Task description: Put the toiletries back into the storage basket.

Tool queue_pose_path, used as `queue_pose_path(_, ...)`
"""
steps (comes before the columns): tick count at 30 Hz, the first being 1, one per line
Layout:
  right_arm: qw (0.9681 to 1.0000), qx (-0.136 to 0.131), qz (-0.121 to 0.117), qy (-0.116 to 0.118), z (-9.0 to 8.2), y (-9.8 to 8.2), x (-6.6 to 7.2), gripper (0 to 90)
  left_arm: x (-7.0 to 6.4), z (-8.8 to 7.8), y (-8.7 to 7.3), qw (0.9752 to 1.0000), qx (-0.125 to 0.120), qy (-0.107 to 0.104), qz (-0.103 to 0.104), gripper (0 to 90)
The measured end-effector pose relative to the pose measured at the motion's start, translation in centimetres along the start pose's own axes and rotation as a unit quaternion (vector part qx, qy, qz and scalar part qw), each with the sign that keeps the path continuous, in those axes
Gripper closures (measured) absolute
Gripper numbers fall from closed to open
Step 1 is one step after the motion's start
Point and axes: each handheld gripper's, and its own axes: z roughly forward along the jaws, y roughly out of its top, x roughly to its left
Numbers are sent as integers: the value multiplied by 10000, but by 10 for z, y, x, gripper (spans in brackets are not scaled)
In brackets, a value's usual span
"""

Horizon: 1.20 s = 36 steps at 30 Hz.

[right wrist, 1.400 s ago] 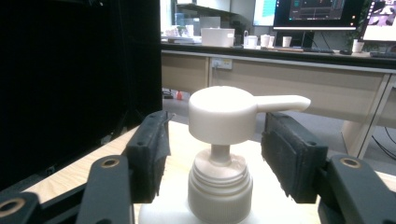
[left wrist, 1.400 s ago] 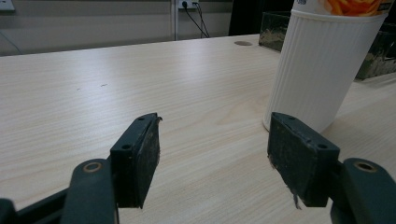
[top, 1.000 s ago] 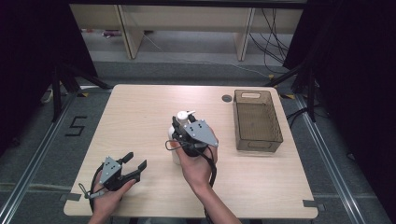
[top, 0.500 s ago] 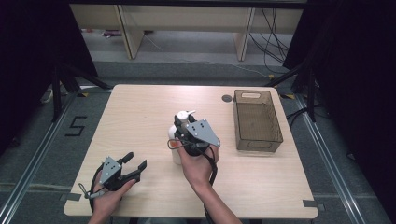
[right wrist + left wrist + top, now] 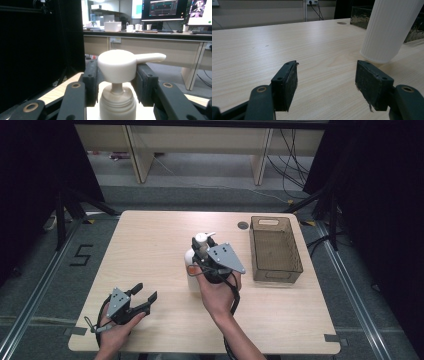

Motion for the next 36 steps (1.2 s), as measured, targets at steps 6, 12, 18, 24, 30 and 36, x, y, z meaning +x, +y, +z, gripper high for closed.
queue_pose_path(6,10000,-34,-19,-63,-5,6,-7,600,0,1,0,10000,-44,-15,-21,339)
queue_pose_path(12,9999,-123,-48,-105,-9,11,-13,600,0,1,0,10000,-57,-35,-17,340)
queue_pose_path(18,9997,-149,-109,-183,-13,15,-21,600,0,0,0,10000,-2,6,5,339)
queue_pose_path(24,9995,-196,1,-235,-18,17,-28,600,-1,0,0,10000,3,26,8,339)
queue_pose_path(30,9991,-230,-68,-337,-23,21,-37,600,-1,0,0,10000,2,31,9,339)
queue_pose_path(36,9989,-241,4,-394,-28,23,-45,600,-1,0,0,10000,-4,21,-6,339)
